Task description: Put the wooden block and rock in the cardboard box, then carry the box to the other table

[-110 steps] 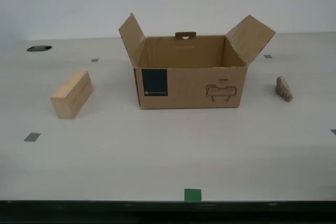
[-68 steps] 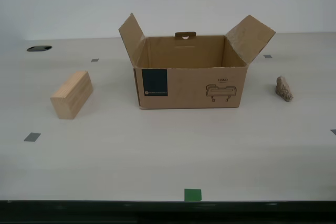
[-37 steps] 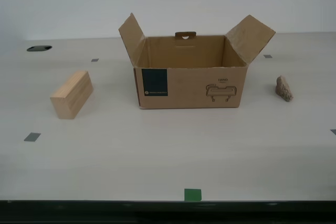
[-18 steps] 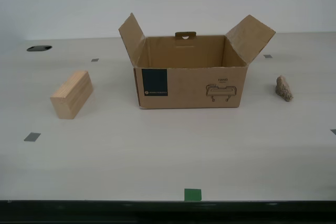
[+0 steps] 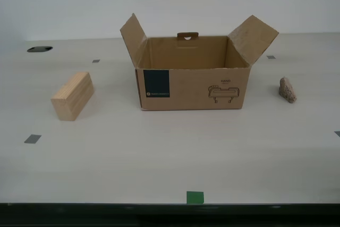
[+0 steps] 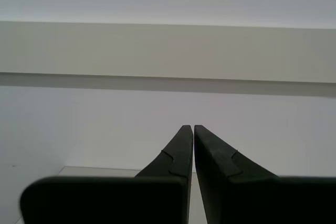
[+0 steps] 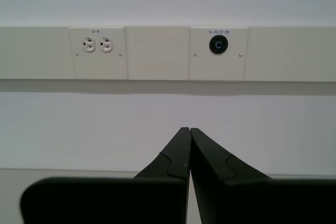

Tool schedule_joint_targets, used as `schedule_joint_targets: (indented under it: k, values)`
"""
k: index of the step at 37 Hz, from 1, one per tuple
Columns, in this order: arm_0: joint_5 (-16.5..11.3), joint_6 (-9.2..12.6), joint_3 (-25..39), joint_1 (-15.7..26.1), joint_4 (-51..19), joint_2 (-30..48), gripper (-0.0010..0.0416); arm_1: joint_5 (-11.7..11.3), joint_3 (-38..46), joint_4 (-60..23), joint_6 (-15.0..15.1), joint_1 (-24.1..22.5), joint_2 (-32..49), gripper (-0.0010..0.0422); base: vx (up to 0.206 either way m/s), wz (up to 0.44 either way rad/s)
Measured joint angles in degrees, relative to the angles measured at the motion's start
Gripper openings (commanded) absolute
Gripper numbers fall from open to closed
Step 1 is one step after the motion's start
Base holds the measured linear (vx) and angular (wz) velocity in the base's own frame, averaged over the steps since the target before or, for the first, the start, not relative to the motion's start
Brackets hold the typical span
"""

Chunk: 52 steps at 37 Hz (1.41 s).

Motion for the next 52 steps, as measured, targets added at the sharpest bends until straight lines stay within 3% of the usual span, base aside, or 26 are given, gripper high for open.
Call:
schedule_joint_targets:
  k: [52]
  values:
    - [0.00,0.02,0.00,0.02,0.02,0.00,0.0000,0.00,0.00,0.00,0.00,0.00,0.00,0.0000,0.000,0.000]
